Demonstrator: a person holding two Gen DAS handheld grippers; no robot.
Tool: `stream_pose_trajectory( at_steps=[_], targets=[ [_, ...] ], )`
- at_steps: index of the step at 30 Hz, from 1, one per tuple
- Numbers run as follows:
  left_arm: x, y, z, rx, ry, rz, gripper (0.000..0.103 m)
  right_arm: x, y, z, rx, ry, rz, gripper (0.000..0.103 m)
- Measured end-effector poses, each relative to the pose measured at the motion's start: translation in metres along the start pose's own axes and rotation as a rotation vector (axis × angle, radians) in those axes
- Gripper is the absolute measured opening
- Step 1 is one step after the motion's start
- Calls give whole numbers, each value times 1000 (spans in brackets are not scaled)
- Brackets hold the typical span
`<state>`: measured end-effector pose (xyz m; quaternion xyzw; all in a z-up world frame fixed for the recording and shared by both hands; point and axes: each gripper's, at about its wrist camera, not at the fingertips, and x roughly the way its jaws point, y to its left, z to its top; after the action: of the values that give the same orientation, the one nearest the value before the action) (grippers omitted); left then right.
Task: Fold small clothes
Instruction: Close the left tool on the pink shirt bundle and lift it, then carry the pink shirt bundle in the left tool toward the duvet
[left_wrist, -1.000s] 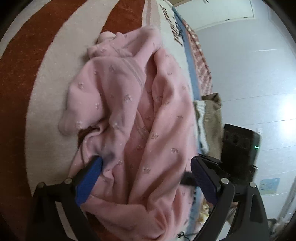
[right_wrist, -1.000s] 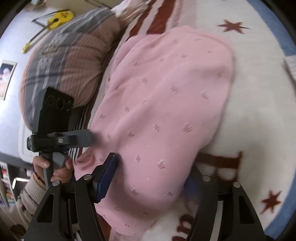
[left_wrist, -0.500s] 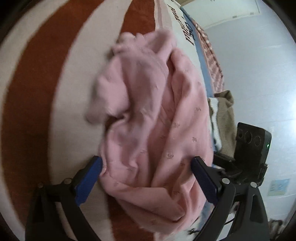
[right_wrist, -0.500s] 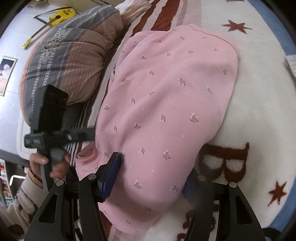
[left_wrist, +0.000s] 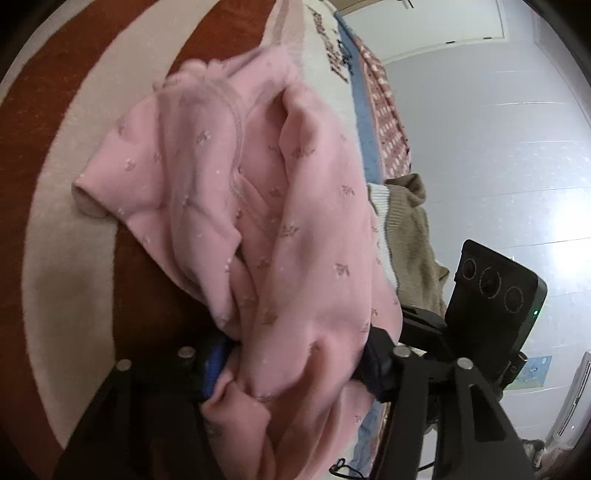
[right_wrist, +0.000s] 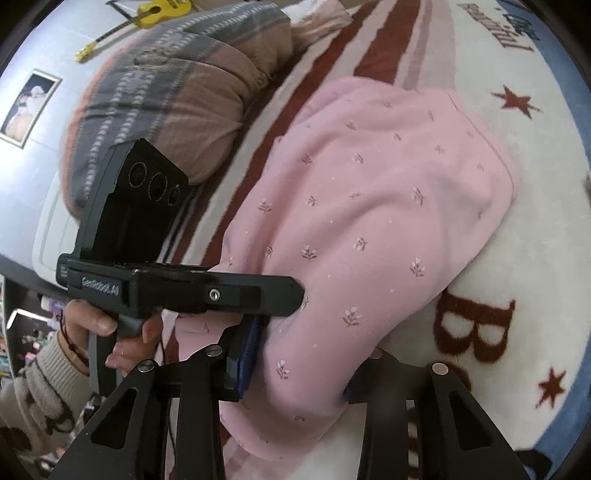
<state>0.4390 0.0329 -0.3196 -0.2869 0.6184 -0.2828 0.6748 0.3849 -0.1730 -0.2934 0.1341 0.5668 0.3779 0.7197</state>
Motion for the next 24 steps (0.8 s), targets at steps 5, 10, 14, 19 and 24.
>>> stream_pose_trajectory(
  at_steps=[5,10,14,19,24],
  targets=[
    [-29,-30,-20,49,-25,29,51,-21,27,-9,-61,-22,1,28],
    [-77,-56,-49,56,-69,43,51,-48,70,-18,-126,-44,31,28],
    [-126,-68,-75,48,-111,85,51,-58,115,-24,-183,-47,66,28],
    [-195,-76,-102,36,-179,140,51,-58,177,-24,-245,-55,126,28],
    [-267,-71,-136,21,-231,190,51,-45,249,-24,-303,-56,190,28]
  ],
)
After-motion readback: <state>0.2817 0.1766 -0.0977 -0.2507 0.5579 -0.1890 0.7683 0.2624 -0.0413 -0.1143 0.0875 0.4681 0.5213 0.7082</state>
